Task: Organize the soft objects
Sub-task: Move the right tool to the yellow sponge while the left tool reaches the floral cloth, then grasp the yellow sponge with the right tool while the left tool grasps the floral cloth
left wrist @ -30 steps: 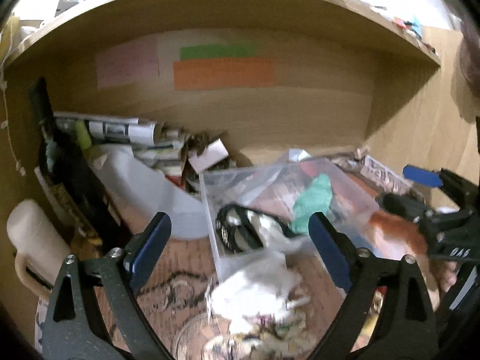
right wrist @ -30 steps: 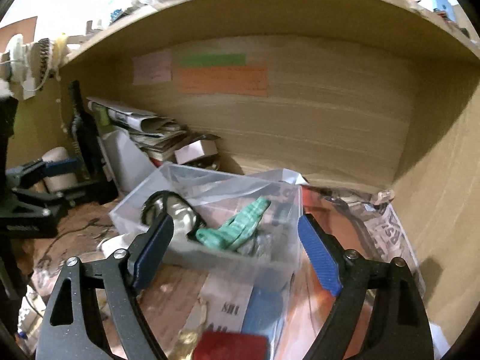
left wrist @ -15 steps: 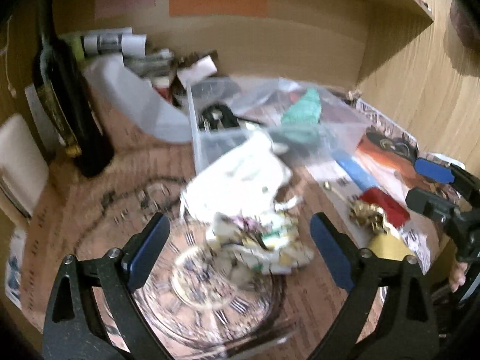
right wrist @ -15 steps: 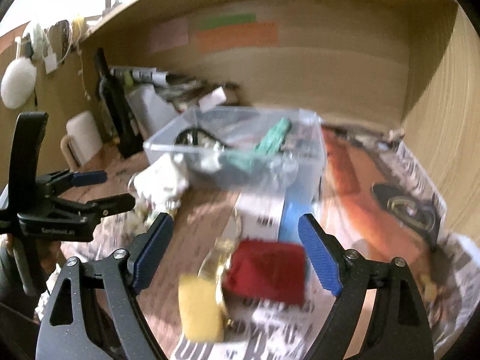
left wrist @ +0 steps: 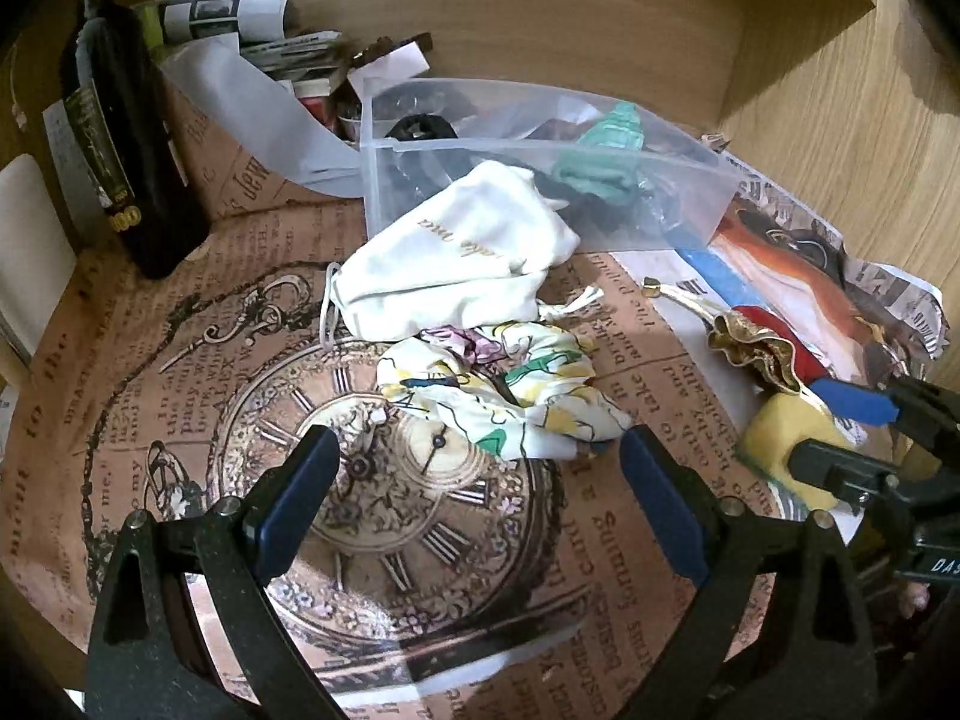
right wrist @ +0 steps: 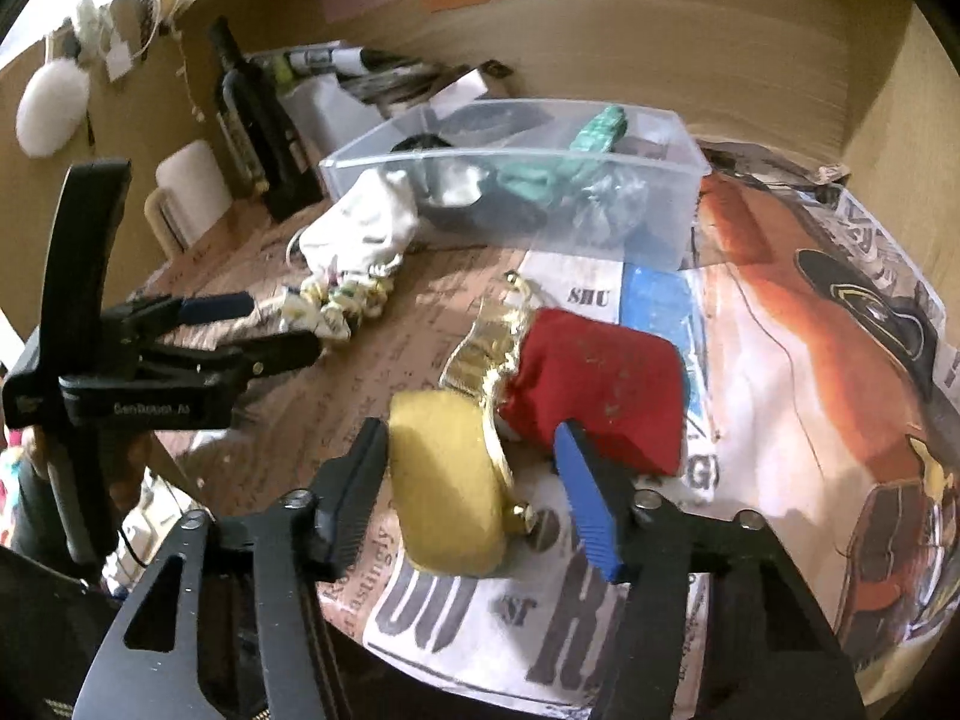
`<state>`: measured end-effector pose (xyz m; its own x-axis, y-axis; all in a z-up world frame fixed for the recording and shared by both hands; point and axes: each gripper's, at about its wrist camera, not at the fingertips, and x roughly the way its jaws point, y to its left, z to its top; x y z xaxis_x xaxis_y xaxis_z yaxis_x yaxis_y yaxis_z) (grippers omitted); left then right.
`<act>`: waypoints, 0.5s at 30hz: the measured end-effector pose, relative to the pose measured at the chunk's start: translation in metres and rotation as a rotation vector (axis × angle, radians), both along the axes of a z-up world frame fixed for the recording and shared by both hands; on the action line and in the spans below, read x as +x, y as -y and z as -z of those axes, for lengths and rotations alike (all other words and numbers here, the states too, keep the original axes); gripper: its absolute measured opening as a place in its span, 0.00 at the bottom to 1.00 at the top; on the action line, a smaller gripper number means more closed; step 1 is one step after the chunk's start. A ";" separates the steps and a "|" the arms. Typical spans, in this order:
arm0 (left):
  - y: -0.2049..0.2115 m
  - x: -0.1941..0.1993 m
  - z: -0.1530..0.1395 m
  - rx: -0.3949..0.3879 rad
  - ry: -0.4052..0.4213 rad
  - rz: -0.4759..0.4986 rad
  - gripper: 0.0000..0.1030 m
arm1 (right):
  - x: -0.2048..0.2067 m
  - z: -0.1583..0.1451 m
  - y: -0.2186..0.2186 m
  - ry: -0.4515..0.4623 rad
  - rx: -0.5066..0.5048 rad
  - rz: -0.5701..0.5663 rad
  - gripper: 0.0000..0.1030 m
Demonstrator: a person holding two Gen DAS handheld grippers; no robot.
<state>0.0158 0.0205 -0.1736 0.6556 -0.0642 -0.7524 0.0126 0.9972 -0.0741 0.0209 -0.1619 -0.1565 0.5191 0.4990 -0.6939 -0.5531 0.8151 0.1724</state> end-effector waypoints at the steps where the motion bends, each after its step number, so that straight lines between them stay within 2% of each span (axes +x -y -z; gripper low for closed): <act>1: -0.001 0.002 0.001 -0.002 -0.002 -0.006 0.93 | 0.001 0.001 0.000 -0.001 0.000 -0.004 0.42; 5: -0.005 0.008 0.000 -0.018 -0.001 -0.015 0.93 | 0.011 0.000 -0.001 0.018 0.001 0.015 0.36; 10: -0.004 0.021 0.002 -0.014 0.001 -0.010 0.93 | 0.033 -0.002 -0.004 0.031 0.000 0.042 0.36; 15: -0.004 0.034 0.008 -0.030 -0.006 -0.025 0.93 | 0.043 -0.009 0.001 -0.003 0.036 0.044 0.36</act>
<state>0.0498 0.0244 -0.1814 0.6525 -0.0699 -0.7546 -0.0133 0.9945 -0.1037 0.0640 -0.1633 -0.1478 0.5390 0.5001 -0.6778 -0.5159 0.8321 0.2037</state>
